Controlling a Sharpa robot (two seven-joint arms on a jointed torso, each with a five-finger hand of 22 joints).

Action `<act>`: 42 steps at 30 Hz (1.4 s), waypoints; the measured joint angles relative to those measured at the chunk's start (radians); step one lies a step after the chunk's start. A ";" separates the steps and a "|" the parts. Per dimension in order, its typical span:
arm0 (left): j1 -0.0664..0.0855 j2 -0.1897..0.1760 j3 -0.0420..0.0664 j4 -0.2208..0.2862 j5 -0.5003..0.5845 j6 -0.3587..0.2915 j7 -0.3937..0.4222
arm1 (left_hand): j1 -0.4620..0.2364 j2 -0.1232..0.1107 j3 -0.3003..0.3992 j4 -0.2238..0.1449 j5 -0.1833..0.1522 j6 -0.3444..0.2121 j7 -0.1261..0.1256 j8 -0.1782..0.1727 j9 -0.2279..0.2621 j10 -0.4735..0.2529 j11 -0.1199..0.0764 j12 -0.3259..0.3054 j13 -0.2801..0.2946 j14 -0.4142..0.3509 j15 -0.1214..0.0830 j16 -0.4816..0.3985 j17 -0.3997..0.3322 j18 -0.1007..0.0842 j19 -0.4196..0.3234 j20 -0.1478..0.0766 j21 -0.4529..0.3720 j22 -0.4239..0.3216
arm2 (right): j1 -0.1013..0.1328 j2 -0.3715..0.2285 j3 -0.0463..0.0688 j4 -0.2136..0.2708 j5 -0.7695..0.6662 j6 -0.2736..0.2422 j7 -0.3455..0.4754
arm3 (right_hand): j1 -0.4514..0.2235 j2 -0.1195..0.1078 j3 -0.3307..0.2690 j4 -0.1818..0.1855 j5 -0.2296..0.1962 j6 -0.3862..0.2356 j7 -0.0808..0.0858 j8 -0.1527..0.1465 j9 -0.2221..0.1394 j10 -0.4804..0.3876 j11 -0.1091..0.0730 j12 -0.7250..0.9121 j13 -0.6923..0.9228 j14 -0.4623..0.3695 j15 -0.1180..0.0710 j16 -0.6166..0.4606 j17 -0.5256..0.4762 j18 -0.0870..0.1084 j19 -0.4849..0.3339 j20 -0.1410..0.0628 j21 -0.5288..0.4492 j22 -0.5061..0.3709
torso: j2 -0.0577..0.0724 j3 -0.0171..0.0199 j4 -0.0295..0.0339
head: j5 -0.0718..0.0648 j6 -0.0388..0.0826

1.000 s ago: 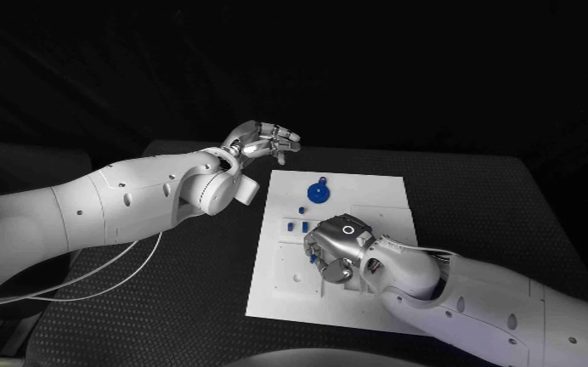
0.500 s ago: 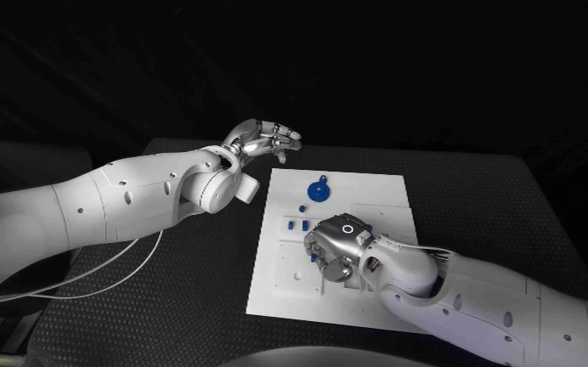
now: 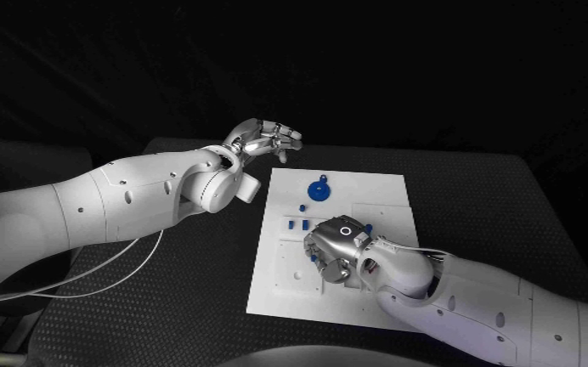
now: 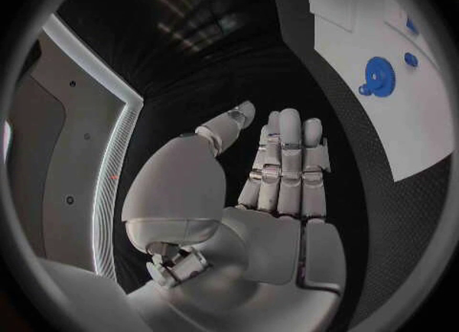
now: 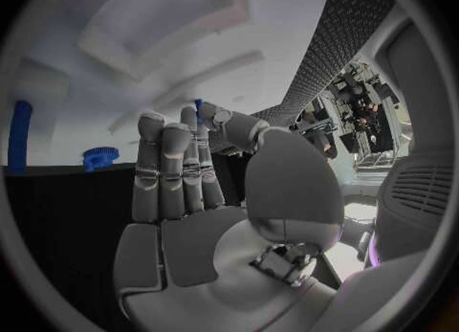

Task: Assemble the parts on the task board

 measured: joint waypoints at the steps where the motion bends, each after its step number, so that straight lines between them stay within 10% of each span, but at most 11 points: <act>1: 0.000 0.000 0.000 0.001 0.000 0.000 0.000 | 0.000 0.000 0.000 0.000 0.000 0.000 0.000 0.000 0.000 0.000 0.000 0.000 0.000 0.000 0.000 0.000 0.000 0.000 0.000 0.000 0.000 0.000 | -0.001 0.001 0.000 -0.001 -0.001 0.000 0.000 | 0.000 0.000 0.000 0.000 0.000 -0.002 0.000 0.001 0.000 0.000 0.000 0.000 -0.001 0.000 0.000 0.000 0.000 0.000 0.000 0.000 0.000 0.000 | 0.000 0.0000 0.0000 | 0.000 0.000; 18: 0.000 0.001 0.000 0.004 0.000 0.001 -0.003 | 0.000 0.000 0.000 0.000 0.000 0.000 0.000 -0.004 0.001 0.000 0.000 0.000 0.000 0.000 0.000 0.000 0.000 0.009 0.000 0.000 0.000 0.001 | 0.004 0.010 -0.013 -0.008 -0.005 0.001 -0.001 | -0.010 0.007 0.000 -0.005 0.000 0.000 0.004 0.003 0.000 0.002 0.002 -0.016 -0.001 -0.002 -0.002 -0.008 0.006 0.000 -0.006 -0.002 0.000 0.000 | 0.000 -0.0004 -0.0005 | 0.000 -0.002; 25: 0.000 -0.001 0.000 0.003 0.000 0.001 -0.004 | 0.000 0.000 0.000 0.000 0.000 0.000 0.000 -0.004 0.001 0.000 -0.001 0.000 0.000 0.000 0.000 0.000 0.001 0.008 0.000 0.000 0.000 0.001 | 0.002 -0.001 -0.016 -0.004 0.018 -0.010 0.005 | -0.079 -0.057 -0.073 -0.010 0.009 -0.098 0.052 -0.057 -0.023 -0.081 0.027 -0.074 -0.006 -0.021 0.031 -0.038 0.010 0.000 -0.035 0.010 -0.001 0.000 | 0.000 -0.0003 -0.0009 | 0.000 -0.001; 28: 0.000 -0.001 0.000 0.003 0.000 0.001 -0.005 | 0.000 0.000 0.000 0.000 0.000 -0.002 0.002 -0.004 0.001 0.000 -0.001 0.000 0.000 0.000 0.000 0.000 0.001 0.008 0.000 0.000 0.000 0.001 | 0.000 -0.011 -0.018 0.002 0.032 -0.025 0.012 | -0.088 -0.067 -0.113 -0.024 0.009 -0.130 0.066 -0.076 -0.032 -0.094 0.018 -0.105 -0.006 -0.029 0.043 -0.040 0.015 0.000 -0.040 0.014 -0.003 0.000 | 0.000 -0.0003 -0.0010 | 0.000 0.000; 35: 0.000 -0.003 0.000 0.000 0.000 0.002 -0.006 | 0.000 0.000 0.000 0.000 0.000 -0.007 0.000 -0.004 0.001 -0.001 -0.001 0.000 0.000 0.000 0.000 0.000 0.000 0.008 -0.002 0.002 0.000 0.001 | -0.004 -0.050 -0.022 0.032 0.050 -0.058 0.015 | -0.093 -0.072 -0.156 -0.051 0.009 -0.161 0.080 -0.085 -0.037 -0.162 0.064 -0.136 -0.053 -0.047 0.061 -0.049 0.023 -0.015 -0.063 0.022 -0.012 0.002 | 0.000 0.0000 -0.0009 | 0.000 0.002; 42: 0.000 -0.006 0.000 -0.004 0.000 0.002 -0.007 | 0.000 0.000 0.000 0.000 0.000 -0.007 0.000 -0.004 0.001 -0.001 -0.002 0.000 0.000 0.000 0.000 0.000 0.001 0.007 -0.002 0.002 0.000 0.002 | 0.018 -0.102 0.019 0.089 0.063 -0.099 0.009 | -0.093 -0.072 -0.158 -0.053 0.009 -0.166 0.081 -0.085 -0.037 -0.167 0.066 -0.136 -0.054 -0.051 0.065 -0.051 0.027 -0.016 -0.068 0.021 -0.016 0.002 | 0.000 0.0007 -0.0015 | -0.003 0.008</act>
